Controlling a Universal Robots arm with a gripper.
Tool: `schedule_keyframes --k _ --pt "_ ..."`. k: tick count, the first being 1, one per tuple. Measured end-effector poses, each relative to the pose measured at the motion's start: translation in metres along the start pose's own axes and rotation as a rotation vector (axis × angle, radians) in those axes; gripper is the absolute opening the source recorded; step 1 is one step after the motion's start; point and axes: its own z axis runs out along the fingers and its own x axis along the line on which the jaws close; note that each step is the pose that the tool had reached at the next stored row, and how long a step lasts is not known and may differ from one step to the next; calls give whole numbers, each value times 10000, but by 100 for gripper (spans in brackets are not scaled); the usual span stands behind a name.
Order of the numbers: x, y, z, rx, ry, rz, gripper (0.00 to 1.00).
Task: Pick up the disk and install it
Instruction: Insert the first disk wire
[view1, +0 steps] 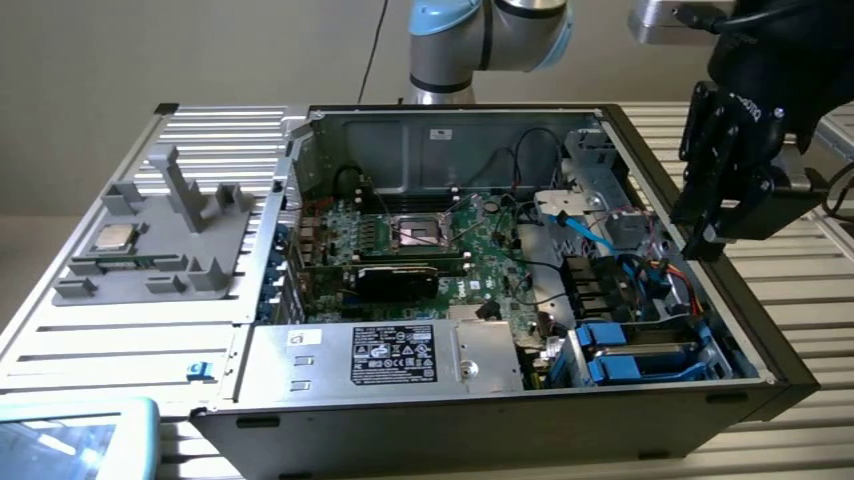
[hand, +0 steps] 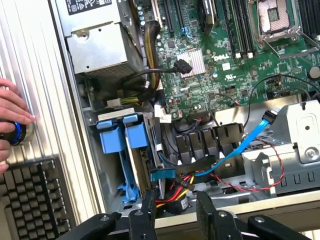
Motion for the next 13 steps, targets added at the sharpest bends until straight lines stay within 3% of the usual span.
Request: schedule_keyframes --k 3,5,6,13 --pt "53 -26 -54 -11 -45 3 45" --pt "84 -36 -55 -36 -147 8 45" --pt "89 -38 -53 -50 -170 8 45" --pt "89 -38 -54 -51 -170 9 45"
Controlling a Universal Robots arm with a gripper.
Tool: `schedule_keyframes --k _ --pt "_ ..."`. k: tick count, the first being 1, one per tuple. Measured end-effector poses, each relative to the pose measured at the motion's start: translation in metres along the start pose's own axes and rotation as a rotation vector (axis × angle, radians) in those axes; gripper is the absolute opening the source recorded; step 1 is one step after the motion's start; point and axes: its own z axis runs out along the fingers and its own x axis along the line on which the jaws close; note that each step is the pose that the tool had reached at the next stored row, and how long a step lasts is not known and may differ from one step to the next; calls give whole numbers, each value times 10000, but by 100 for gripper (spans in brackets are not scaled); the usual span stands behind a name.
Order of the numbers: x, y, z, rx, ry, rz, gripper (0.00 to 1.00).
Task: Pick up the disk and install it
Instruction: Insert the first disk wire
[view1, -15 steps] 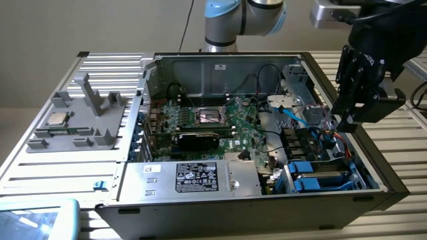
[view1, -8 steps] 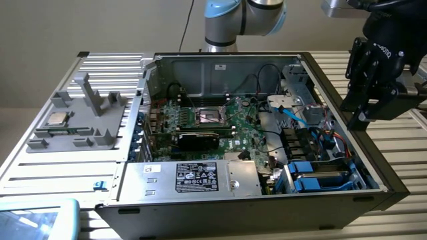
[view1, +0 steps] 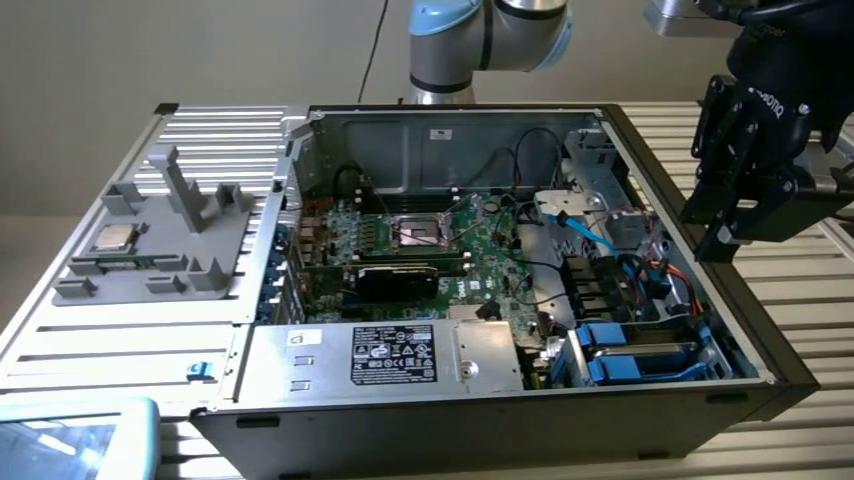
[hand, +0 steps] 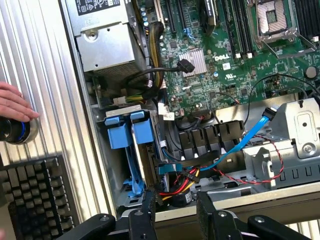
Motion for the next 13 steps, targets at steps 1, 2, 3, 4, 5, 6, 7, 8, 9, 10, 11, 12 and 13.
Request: schedule_keyframes --k 1,2,3,4,5,6,7,8,9,10,11,12,13 --pt "0 0 0 0 0 0 45" --pt "0 0 0 0 0 0 45" --pt "0 0 0 0 0 0 45" --pt "0 0 0 0 0 0 45" --pt "0 0 0 0 0 0 45" --pt "0 0 0 0 0 0 45" --pt "0 0 0 0 2 0 45" --pt "2 0 0 1 3 0 45" --pt "18 -5 0 -8 -35 1 45" --pt "38 -9 2 -29 -111 4 45" --pt "58 -14 3 -57 -212 8 45" --pt "76 -18 5 -92 -332 13 45" --pt "93 -22 6 -137 -464 19 45"
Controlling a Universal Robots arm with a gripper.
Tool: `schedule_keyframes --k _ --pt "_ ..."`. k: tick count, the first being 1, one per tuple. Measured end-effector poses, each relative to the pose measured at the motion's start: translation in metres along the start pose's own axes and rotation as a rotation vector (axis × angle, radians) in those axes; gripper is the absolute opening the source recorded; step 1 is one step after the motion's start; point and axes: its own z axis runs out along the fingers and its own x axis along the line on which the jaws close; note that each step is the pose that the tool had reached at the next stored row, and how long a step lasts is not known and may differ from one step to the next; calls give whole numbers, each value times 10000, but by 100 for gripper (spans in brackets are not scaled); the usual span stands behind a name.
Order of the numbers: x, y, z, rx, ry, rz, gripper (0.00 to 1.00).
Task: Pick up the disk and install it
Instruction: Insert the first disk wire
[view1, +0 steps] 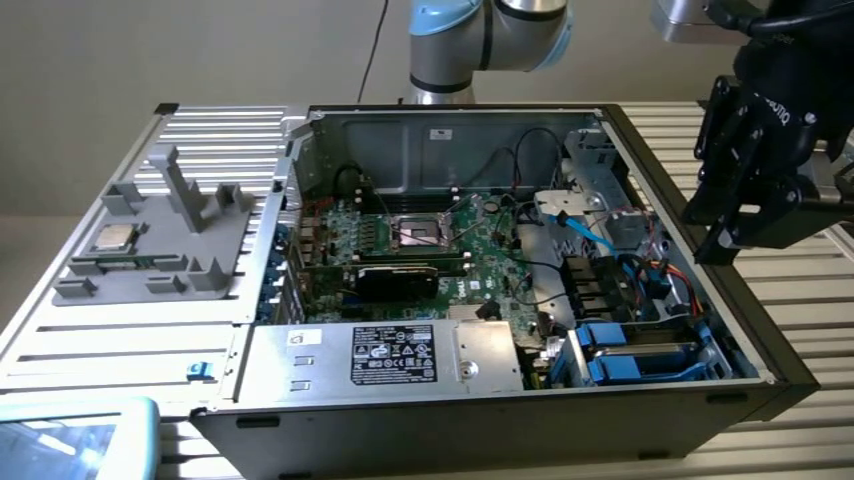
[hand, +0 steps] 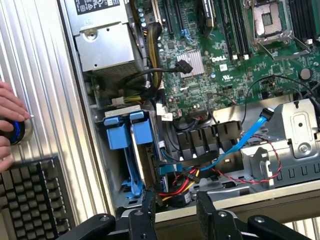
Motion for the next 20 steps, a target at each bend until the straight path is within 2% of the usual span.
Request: schedule_keyframes --k 2,3,8,11,14,16,17,20 --pt "34 -8 -1 -84 -259 12 45" --pt "56 -13 -1 -112 -342 17 45" --pt "203 -48 0 -190 -515 25 45" --pt "284 -67 1 -232 -573 26 45" --pt "355 -81 8 -243 -614 -4 45" --pt "378 -80 13 -257 -662 -84 45" --pt "382 -78 14 -271 -712 -144 45" --pt "387 -69 18 -331 -936 -371 45"
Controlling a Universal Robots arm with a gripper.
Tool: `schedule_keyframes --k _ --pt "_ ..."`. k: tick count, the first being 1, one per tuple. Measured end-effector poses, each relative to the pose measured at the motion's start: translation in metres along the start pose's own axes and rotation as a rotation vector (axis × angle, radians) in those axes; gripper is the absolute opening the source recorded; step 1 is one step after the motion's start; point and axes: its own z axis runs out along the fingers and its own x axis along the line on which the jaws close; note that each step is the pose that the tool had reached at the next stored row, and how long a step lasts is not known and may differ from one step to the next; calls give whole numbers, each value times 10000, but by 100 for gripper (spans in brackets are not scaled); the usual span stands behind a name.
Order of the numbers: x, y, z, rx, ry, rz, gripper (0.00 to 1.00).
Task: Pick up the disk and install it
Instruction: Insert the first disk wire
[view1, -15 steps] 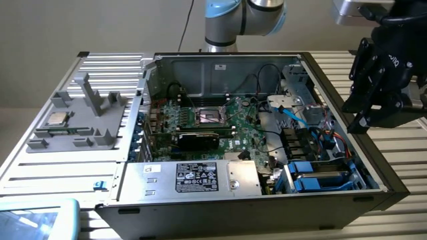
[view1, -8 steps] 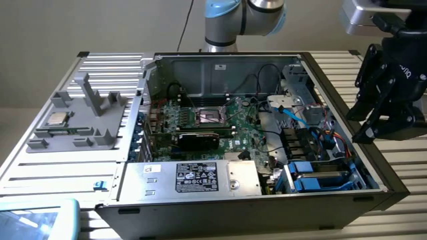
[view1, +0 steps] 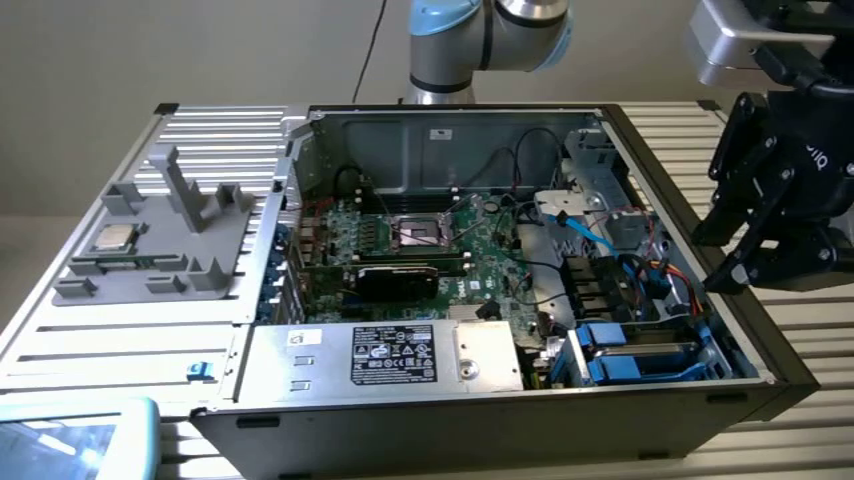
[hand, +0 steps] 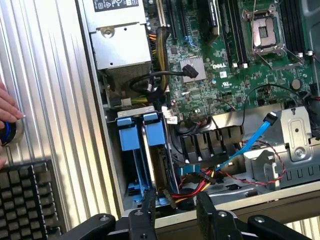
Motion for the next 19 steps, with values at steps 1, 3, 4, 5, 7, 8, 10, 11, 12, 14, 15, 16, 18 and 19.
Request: schedule_keyframes --k 1,3,4,5,7,8,10,11,12,14,15,16,18,19 --pt "1 4 2 -23 -63 -96 45" --pt "5 16 7 -67 -171 -323 45" --pt "6 21 11 -89 -223 -442 45" --pt "8 26 14 -113 -274 -573 45" --pt "9 31 18 -154 -352 -825 45" --pt "9 32 20 -172 -365 -961 45" --pt "13 32 27 -200 -370 -1189 45" --pt "20 31 32 -209 -369 -1262 45" --pt "28 29 35 -215 -370 -1314 45" --pt "45 22 49 -227 -370 -1387 45" --pt "53 17 58 -235 -375 -1409 45" --pt "58 13 68 -244 -385 -1432 45" --pt "65 2 91 -274 -409 -1486 45" --pt "66 -7 99 -291 -426 -1505 45"
